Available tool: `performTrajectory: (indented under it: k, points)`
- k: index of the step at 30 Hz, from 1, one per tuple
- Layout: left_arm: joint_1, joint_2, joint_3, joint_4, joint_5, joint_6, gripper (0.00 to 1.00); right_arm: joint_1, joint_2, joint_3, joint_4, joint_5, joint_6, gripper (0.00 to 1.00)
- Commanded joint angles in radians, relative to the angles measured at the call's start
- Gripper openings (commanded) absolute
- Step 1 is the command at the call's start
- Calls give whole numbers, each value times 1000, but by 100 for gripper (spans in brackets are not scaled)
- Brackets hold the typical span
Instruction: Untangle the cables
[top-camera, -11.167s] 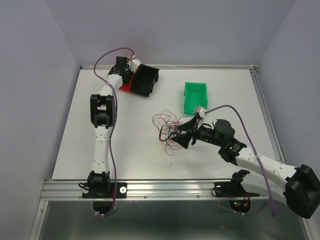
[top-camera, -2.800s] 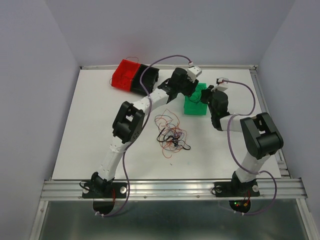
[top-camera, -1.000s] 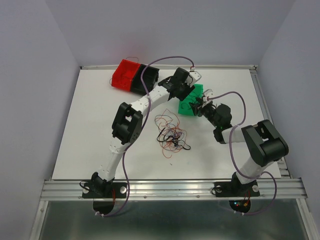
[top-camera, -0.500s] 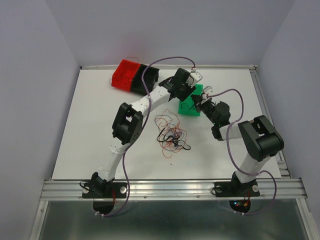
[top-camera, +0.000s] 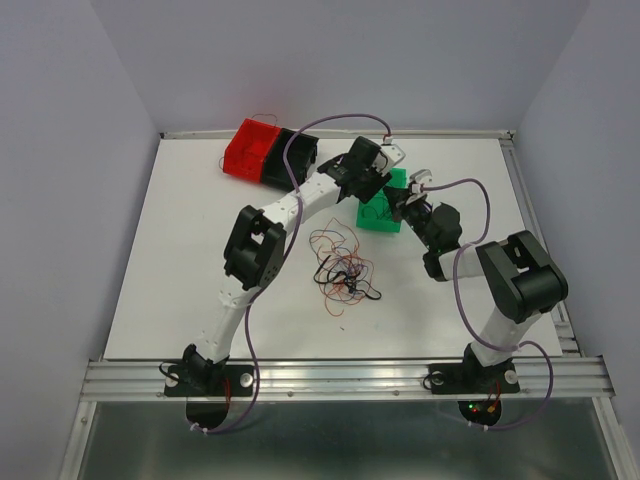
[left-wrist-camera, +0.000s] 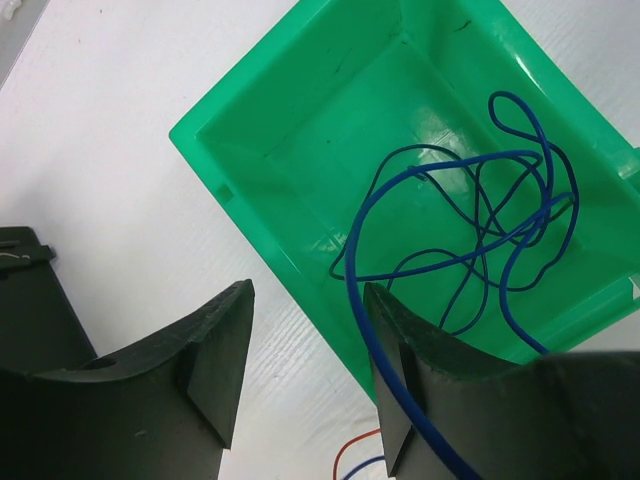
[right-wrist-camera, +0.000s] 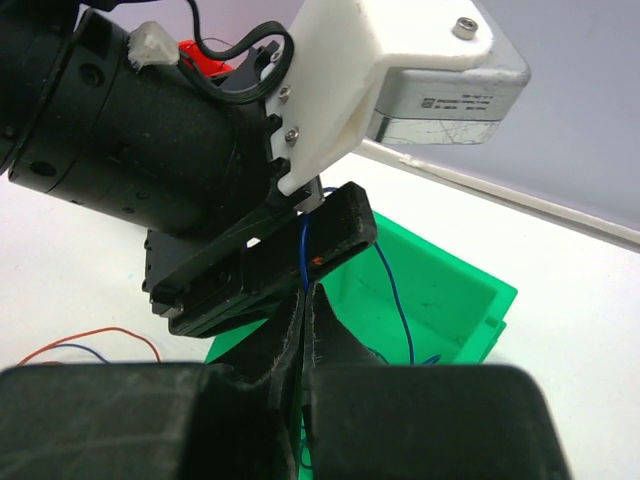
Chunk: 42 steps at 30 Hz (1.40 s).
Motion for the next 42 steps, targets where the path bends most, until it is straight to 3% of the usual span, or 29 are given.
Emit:
performTrajectory:
  k: [1, 18, 26, 29, 37, 39, 40, 42]
  points:
    - [-7, -108, -28, 32, 4, -4, 59, 4, 5, 48, 142, 63, 45, 0]
    - [-7, -169, -87, 60, -2, -13, 59, -25, -13, 1, 211, 181, 196, 0]
    - [19, -261, -183, 96, 4, -24, 58, -39, 15, 0, 209, 99, 231, 0]
    - [42, -320, -211, 141, 66, -50, 58, -39, 28, 0, 205, 82, 259, 0]
    - [105, -458, -315, 181, 178, -64, 59, -39, 25, -12, 182, 72, 291, 25]
    - [105, -501, -416, 214, 184, -45, 59, -39, -7, -28, 176, 82, 286, 31]
    - [105, -553, -459, 233, 190, -33, 59, -39, -20, -38, 170, 80, 271, 39]
    - [103, -611, -600, 308, 208, -7, 60, -39, -51, -52, 153, 83, 265, 43]
